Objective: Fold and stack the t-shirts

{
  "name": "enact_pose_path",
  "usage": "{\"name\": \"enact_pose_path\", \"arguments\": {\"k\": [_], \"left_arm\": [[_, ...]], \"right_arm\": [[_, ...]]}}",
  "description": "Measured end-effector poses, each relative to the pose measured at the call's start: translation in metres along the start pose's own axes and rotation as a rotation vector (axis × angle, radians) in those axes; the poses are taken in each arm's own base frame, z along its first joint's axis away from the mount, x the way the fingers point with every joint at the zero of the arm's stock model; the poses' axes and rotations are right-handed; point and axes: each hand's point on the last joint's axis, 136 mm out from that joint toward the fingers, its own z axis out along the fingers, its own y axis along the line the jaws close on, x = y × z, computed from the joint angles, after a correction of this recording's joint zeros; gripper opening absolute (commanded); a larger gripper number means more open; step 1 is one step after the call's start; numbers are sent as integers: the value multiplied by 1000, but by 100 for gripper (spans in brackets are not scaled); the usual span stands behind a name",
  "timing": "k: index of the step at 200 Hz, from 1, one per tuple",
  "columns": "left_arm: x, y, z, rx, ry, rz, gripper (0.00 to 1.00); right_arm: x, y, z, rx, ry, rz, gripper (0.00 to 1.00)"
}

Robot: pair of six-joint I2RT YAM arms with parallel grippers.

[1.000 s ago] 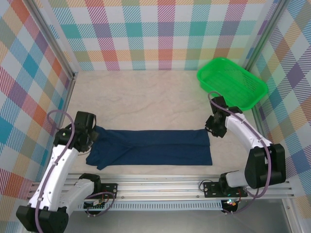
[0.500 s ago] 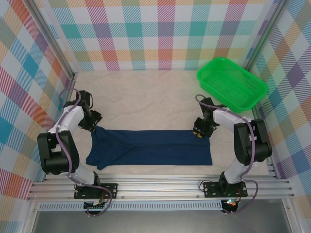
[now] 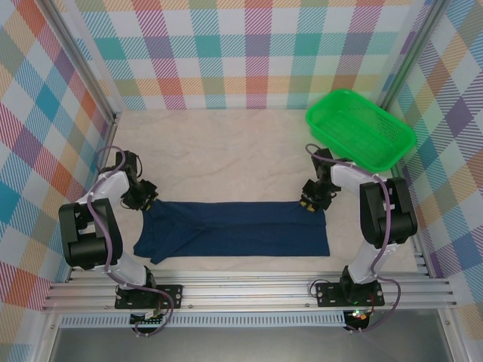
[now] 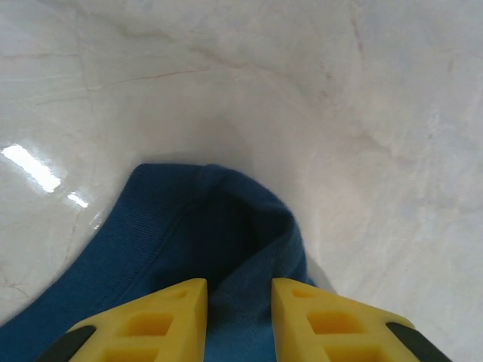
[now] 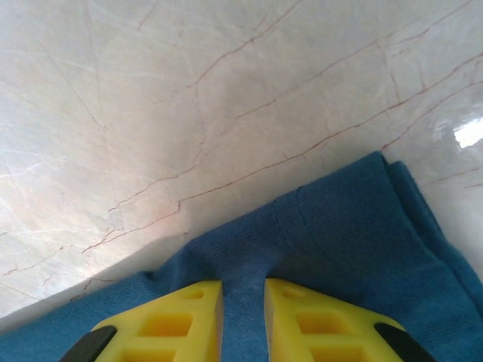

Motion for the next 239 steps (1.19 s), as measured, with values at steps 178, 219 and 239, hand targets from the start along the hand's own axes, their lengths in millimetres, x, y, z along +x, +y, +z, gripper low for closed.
{"name": "enact_pose_path", "arguments": {"k": [178, 219, 239], "left_arm": [[24, 37, -29, -56, -37, -30, 35], [46, 48, -12, -54, 40, -62, 36], [45, 44, -10, -38, 42, -76, 39]], "right_arm": [[-1, 15, -20, -9, -42, -114, 26], [4, 26, -19, -56, -17, -144, 26], [4, 31, -17, -81, -7, -150, 25]]}}
